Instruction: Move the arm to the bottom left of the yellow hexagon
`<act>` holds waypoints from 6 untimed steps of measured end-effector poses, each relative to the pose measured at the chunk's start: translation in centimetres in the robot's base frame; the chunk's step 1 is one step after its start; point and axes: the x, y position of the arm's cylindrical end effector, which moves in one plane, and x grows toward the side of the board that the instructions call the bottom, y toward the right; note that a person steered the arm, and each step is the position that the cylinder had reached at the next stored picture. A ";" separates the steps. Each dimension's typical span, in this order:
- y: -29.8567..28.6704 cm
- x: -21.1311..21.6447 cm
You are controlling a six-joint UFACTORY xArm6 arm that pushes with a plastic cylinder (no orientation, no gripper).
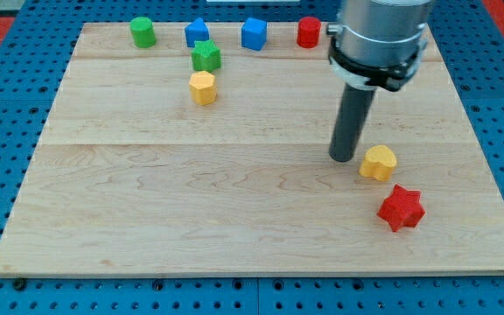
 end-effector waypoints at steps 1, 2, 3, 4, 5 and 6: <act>-7.8 -0.6; -16.4 -2.3; -20.2 -3.9; -20.3 -4.1; -20.4 -4.1; -24.3 -4.7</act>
